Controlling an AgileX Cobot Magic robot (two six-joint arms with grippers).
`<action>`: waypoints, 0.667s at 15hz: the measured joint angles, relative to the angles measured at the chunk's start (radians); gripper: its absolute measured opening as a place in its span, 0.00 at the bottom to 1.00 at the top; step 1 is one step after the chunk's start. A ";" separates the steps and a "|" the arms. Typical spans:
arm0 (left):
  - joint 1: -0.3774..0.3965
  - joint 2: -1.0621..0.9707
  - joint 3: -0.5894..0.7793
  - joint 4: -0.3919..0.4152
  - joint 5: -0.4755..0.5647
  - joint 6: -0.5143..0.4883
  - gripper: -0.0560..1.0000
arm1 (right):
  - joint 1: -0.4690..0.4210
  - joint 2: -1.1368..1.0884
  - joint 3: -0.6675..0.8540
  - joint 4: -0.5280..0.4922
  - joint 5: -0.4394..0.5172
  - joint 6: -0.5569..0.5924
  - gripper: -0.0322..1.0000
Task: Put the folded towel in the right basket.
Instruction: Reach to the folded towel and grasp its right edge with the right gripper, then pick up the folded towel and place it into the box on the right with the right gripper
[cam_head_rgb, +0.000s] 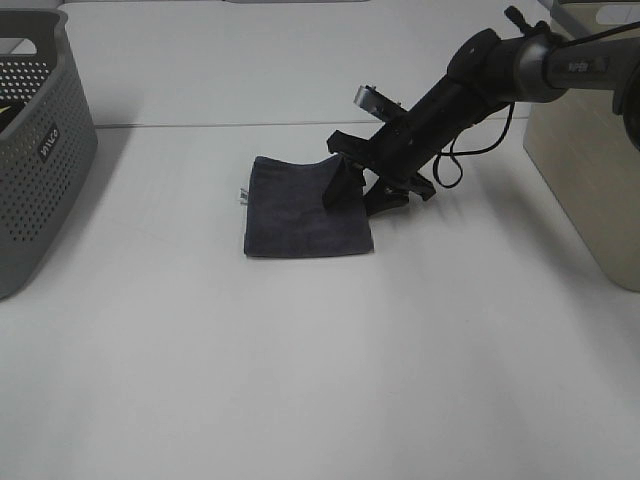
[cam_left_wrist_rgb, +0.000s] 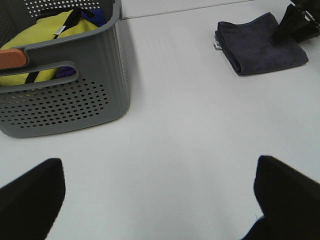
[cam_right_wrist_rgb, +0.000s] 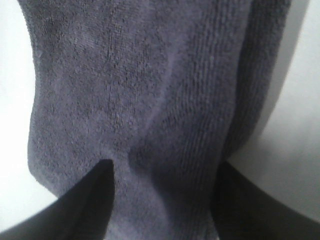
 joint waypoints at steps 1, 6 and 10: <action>0.000 0.000 0.000 0.000 0.000 0.000 0.98 | 0.004 0.004 0.000 -0.001 -0.022 0.001 0.40; 0.000 0.000 0.000 0.000 0.000 0.000 0.98 | 0.005 0.012 0.000 -0.001 -0.024 0.008 0.09; 0.000 0.000 0.000 0.000 0.000 0.000 0.98 | 0.005 -0.094 0.000 -0.081 0.021 0.008 0.09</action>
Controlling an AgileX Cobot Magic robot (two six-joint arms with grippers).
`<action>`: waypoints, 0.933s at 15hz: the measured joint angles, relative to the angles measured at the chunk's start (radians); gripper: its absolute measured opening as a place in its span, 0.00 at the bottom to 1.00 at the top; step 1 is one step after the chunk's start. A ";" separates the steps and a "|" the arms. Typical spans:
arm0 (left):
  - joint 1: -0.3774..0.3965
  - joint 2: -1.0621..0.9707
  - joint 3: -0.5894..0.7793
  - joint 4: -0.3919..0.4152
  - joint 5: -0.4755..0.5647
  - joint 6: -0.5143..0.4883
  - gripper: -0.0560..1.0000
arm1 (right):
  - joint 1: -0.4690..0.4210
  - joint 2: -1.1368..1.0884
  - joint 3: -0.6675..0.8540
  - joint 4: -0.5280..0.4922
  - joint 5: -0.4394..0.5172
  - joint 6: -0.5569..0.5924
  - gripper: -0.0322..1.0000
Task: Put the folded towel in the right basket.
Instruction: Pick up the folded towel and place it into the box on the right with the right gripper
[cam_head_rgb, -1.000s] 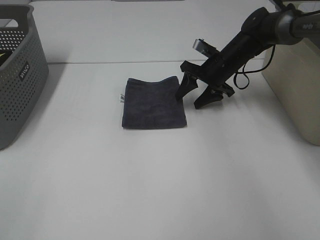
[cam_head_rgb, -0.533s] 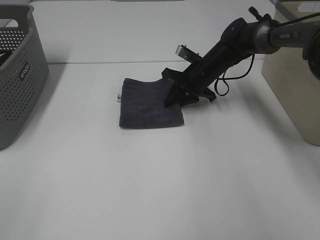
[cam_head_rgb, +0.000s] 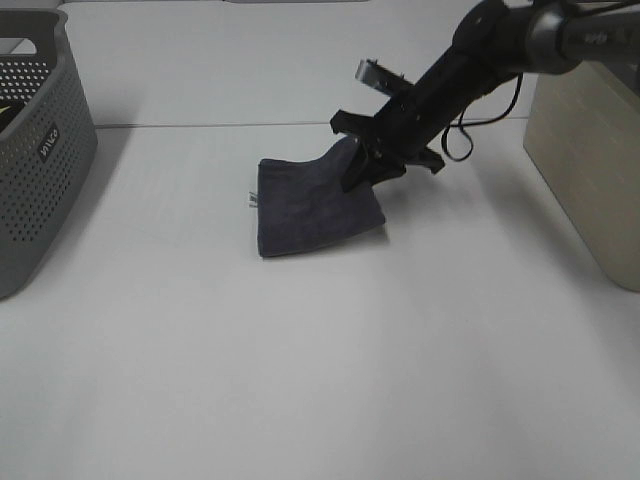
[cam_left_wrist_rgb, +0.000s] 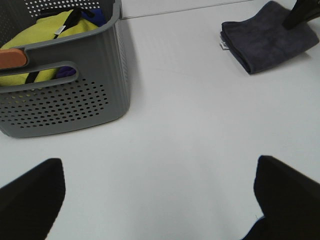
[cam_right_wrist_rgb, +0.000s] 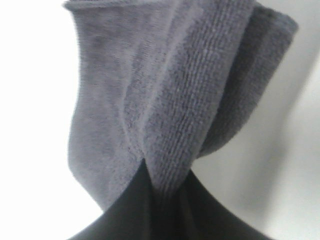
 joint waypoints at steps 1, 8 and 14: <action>0.000 0.000 0.000 0.000 0.000 0.000 0.98 | 0.000 -0.061 0.000 -0.033 0.013 0.000 0.09; 0.000 0.000 0.000 0.000 0.000 0.000 0.98 | -0.001 -0.550 0.000 -0.442 0.047 0.168 0.09; 0.000 0.000 0.000 0.000 0.000 0.000 0.98 | -0.136 -0.708 0.000 -0.693 0.133 0.285 0.09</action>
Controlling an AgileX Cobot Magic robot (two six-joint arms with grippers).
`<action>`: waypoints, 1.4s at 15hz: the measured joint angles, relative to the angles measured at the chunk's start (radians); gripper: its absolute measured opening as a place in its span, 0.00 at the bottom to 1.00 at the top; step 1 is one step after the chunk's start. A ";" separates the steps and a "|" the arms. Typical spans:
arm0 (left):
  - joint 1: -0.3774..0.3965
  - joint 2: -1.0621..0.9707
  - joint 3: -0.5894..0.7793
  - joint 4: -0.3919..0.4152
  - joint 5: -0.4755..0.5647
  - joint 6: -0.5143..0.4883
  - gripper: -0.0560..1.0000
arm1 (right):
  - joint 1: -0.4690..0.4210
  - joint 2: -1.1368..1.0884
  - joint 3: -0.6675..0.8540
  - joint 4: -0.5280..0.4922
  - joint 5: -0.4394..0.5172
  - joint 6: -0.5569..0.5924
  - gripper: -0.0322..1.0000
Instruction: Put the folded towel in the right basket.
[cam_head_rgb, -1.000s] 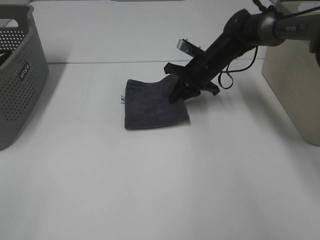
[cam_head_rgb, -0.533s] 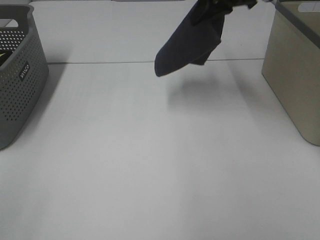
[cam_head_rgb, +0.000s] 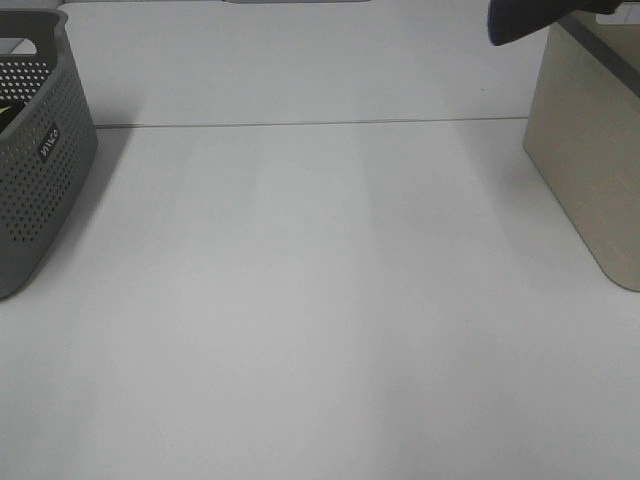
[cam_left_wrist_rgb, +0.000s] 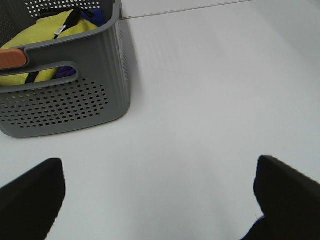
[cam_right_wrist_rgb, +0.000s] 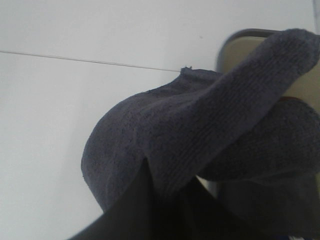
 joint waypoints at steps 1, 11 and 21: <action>0.000 0.000 0.000 0.000 0.000 0.000 0.98 | -0.065 -0.002 0.000 0.008 0.018 0.000 0.09; 0.000 0.000 0.000 0.000 0.000 0.000 0.98 | -0.376 0.165 0.033 0.164 0.058 0.047 0.14; 0.000 0.000 0.000 0.000 0.000 0.000 0.98 | -0.183 0.145 0.033 0.199 0.087 0.007 0.62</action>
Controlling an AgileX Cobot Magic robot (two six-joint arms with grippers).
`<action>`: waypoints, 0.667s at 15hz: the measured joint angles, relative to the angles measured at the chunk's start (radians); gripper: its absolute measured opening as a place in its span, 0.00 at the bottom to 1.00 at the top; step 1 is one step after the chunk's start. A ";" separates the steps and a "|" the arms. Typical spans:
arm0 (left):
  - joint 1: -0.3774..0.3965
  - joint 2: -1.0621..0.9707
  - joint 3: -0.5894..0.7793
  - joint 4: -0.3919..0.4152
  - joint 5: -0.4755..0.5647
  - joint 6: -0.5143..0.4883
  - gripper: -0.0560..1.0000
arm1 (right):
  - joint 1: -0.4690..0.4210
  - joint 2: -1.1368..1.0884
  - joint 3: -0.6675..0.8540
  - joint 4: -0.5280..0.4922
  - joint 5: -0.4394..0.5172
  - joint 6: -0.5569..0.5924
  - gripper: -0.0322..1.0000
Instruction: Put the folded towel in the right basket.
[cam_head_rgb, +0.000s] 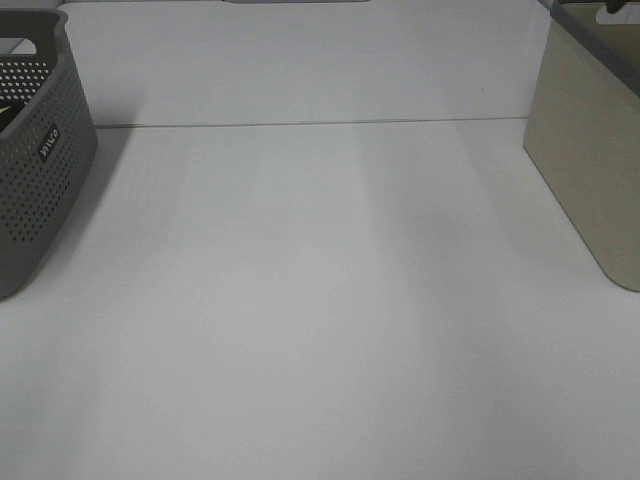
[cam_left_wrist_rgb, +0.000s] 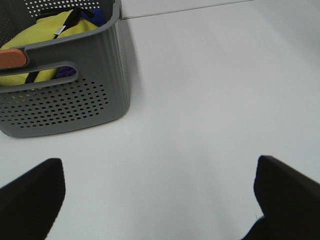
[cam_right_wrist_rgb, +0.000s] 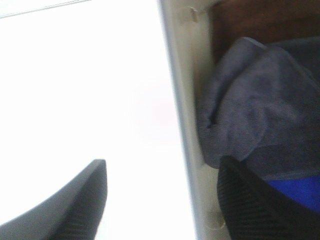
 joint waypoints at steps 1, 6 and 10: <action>0.000 0.000 0.000 0.000 0.000 0.000 0.98 | 0.060 -0.022 0.000 -0.018 0.000 0.012 0.62; 0.000 0.000 0.000 0.000 0.000 0.000 0.98 | 0.226 -0.199 0.155 -0.092 0.000 0.081 0.62; 0.000 0.000 0.000 0.000 0.000 0.000 0.98 | 0.226 -0.521 0.602 -0.155 0.002 0.098 0.62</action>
